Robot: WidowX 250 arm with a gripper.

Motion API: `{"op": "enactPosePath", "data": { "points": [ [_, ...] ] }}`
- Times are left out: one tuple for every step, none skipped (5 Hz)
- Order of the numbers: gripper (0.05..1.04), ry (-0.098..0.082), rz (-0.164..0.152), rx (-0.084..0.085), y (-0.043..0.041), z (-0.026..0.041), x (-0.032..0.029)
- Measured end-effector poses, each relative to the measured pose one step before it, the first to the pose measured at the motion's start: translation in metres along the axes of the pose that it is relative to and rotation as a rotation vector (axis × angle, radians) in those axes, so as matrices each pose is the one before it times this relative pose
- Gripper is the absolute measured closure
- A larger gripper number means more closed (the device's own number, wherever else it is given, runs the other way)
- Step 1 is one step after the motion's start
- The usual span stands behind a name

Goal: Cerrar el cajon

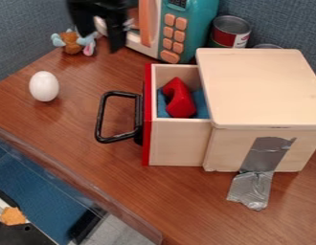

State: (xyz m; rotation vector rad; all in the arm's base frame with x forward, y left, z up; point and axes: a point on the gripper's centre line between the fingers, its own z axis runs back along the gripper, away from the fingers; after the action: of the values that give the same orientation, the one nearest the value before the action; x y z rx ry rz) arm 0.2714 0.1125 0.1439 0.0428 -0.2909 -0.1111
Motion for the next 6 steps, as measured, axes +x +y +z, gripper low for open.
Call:
{"op": "enactPosePath", "data": {
  "points": [
    [0.084, -0.0902, -0.1275, -0.054, 0.01249, 0.00201, -0.02237],
    [0.084, -0.078, -0.1177, -0.0354, 0.01483, 0.00662, -0.0204],
    [0.084, 0.0374, -0.0511, -0.0577, 0.00512, -0.01359, -0.01828],
    [0.084, 0.1181, -0.0975, 0.0056, -0.00305, -0.00821, -0.00396],
    [0.084, 0.0558, -0.0523, 0.0039, -0.00647, -0.0199, -0.0002],
    [0.084, 0.0514, -0.0239, -0.0022, -0.0076, -0.01983, -0.00208]
  ]
}}
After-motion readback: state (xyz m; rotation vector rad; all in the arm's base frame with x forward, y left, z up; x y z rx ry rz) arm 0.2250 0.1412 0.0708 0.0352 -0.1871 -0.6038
